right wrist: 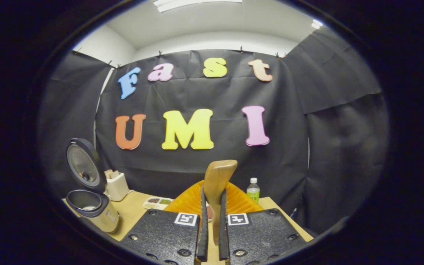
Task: Close the left gripper, press the button to open the rice cooker; take a wooden spoon from the chopstick holder with the right hand, scoop a spoonful of rice and pour it into the rice cooker, then put the wooden spoon back into the chopstick holder.
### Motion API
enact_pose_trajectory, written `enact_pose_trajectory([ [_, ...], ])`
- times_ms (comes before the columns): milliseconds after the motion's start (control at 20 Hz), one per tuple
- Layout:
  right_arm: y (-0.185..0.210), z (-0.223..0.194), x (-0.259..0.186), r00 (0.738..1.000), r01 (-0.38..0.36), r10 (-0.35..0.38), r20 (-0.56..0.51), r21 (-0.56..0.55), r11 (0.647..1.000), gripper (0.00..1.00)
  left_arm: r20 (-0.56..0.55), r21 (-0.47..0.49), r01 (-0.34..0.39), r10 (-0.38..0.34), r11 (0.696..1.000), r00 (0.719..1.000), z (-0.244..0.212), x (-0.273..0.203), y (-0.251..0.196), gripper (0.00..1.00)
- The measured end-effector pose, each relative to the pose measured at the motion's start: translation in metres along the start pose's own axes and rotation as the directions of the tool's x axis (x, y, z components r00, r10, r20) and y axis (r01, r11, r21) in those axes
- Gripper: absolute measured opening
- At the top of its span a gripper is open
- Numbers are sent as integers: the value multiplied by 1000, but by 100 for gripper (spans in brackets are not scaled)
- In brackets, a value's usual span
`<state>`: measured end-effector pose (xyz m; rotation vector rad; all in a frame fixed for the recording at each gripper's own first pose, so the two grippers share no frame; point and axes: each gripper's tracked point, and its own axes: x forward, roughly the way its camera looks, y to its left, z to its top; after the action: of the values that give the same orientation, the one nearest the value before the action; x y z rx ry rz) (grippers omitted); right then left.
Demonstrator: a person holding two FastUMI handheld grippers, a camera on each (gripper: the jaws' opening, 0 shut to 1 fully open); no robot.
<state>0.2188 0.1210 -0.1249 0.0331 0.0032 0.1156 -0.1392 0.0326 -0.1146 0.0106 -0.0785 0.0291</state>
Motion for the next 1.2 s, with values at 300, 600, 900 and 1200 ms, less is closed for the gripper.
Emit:
enact_pose_trajectory([
  [300, -44, -54, 20, 998, 47, -44, -37, 72, 996, 17, -23, 3, 12, -12, 1000, 1000, -13, 2, -4, 96],
  [600, -41, -93, 37, 992, 9, 10, -125, 153, 988, 22, -46, 3, -25, 26, 1000, 999, -21, 13, 5, 96],
  [900, -48, -93, 38, 990, 46, -28, -141, 123, 991, 79, -61, -19, -49, 47, 999, 997, -28, 24, 12, 96],
  [1200, -31, -50, -8, 997, 45, -41, -58, 58, 997, 98, -63, -23, -83, 81, 996, 995, -21, 47, 21, 96],
])
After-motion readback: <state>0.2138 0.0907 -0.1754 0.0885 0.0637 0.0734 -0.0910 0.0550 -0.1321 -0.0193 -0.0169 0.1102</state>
